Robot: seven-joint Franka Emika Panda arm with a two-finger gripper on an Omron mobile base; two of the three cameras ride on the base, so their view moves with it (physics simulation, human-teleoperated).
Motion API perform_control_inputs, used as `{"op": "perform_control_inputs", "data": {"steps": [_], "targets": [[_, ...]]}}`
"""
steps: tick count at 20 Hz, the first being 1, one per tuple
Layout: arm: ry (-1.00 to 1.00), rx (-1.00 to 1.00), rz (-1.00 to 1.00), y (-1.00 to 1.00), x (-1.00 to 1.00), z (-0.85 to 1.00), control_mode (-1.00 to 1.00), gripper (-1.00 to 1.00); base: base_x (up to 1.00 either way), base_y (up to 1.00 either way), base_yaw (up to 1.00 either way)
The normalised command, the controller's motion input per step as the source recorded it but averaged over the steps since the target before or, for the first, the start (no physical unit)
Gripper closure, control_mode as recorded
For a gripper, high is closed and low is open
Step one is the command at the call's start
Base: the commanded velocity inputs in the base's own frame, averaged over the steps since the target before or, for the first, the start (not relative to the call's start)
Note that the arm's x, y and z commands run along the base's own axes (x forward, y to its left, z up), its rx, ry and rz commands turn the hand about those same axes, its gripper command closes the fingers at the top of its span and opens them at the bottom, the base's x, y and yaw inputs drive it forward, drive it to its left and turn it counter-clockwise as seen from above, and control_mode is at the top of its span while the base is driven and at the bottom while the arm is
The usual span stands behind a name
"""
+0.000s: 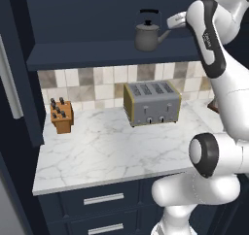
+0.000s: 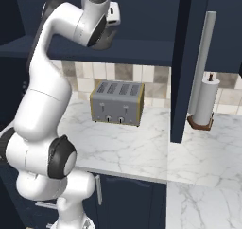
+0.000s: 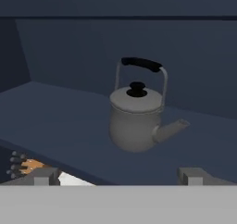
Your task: Open the cabinet, pick the kettle from the cabinet, and place it in the sink.
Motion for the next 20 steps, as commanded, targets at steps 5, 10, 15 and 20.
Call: {"op": "perform_control_inputs", "data": {"steps": [5, 10, 15, 20], "targets": [[0.0, 0.01, 0.0, -0.03, 0.38, 0.0, -1.0, -1.0, 0.0, 0.0, 0.0], [0.0, 0.02, 0.0, -0.02, 0.39, 0.01, -1.0, -1.0, 0.0, 0.0, 0.0], [0.0, 0.02, 0.0, -0.04, 0.39, 0.02, -1.0, -1.0, 0.0, 0.0, 0.0], [0.0, 0.02, 0.0, -0.03, 0.36, 0.0, -1.0, -1.0, 0.0, 0.0, 0.0]]}}
